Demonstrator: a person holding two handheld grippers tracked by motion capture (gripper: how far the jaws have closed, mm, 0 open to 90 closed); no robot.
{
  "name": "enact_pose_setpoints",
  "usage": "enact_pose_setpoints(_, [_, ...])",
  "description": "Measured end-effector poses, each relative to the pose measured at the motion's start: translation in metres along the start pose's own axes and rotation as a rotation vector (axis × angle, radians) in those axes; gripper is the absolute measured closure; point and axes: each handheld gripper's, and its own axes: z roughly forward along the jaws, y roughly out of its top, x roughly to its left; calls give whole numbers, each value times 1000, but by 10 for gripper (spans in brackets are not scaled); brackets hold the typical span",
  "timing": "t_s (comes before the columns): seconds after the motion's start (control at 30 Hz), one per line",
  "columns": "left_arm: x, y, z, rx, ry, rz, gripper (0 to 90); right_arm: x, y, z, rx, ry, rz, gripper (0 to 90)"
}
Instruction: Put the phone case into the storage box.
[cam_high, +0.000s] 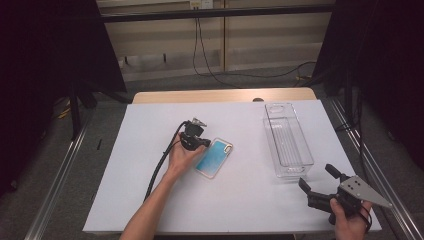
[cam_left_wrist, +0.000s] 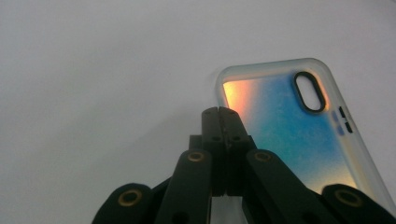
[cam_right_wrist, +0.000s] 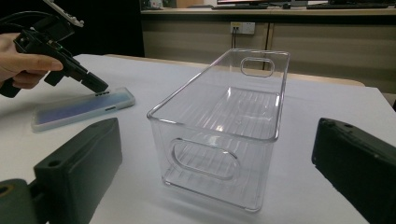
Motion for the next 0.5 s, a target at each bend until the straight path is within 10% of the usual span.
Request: enact_pose_setpoints(0.5, [1, -6, -24, -68, 10, -2, 837, 0, 0, 0, -4, -1, -1, 12])
